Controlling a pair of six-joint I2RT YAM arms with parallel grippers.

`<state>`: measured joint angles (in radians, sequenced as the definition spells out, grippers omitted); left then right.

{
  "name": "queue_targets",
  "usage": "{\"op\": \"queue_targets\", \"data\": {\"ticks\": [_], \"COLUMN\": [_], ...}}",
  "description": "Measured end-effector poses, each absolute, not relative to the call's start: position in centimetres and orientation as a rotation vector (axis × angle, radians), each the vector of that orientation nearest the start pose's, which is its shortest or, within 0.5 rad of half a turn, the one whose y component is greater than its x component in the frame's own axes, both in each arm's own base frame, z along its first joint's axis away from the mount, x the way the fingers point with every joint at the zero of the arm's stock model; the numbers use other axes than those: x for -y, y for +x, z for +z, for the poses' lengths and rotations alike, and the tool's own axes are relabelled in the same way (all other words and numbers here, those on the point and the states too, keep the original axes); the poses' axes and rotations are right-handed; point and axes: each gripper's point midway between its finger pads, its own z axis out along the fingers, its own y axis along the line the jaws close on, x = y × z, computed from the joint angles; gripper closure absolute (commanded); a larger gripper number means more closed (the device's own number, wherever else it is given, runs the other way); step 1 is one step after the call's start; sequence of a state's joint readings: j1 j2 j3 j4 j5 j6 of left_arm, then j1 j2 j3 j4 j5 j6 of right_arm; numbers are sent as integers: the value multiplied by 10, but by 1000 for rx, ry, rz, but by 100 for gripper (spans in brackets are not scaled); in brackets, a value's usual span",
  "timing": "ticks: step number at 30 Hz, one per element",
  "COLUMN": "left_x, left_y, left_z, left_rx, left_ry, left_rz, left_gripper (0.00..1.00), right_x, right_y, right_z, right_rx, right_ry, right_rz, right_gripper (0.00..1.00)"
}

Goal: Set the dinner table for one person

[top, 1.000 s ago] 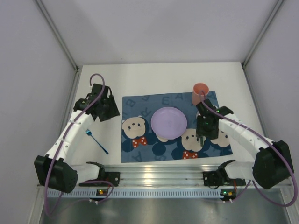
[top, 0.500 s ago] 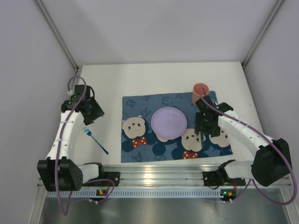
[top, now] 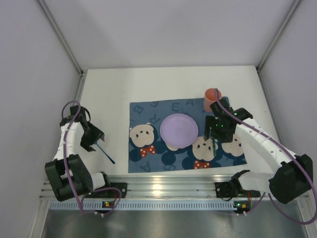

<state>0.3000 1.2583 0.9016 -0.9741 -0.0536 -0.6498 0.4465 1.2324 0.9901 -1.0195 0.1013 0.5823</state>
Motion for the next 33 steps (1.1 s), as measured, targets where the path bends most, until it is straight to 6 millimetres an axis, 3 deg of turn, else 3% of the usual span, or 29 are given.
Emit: {"op": "queue_targets", "data": {"ticks": [6,14,22,25,29,31,33], "left_x": [-32,-31,-26,-25,-23,-20,-19], "left_y": [198,195,194,194,198,202,203], "left_z": [58,43,15,12,11,9,8], "left_rx": [-2624,-2610,-2666,-2661,-2654,-2660,-2681], "left_ry": [-1411,-1492,-1516,-1522,-1526,-1524,-1507], "left_rz": [-59,-43,90,99,74,51,44], "left_gripper": [42,56,57,60,79,97,100], "right_x": [-107,-108,-109,-107,-104,-104,-104], "right_y": [201,198,199,200,201,201,201], "right_z": [116,97,90,90,90,90,90], "right_rx": [-2805,-2860,-2874,-2873,-2872,-2873,-2873], "right_ry": [184,109,67,68,76,77,77], "right_rz": [138,134,145,143,140,139,138], "right_gripper": [24,24,24,23,24,24,24]}}
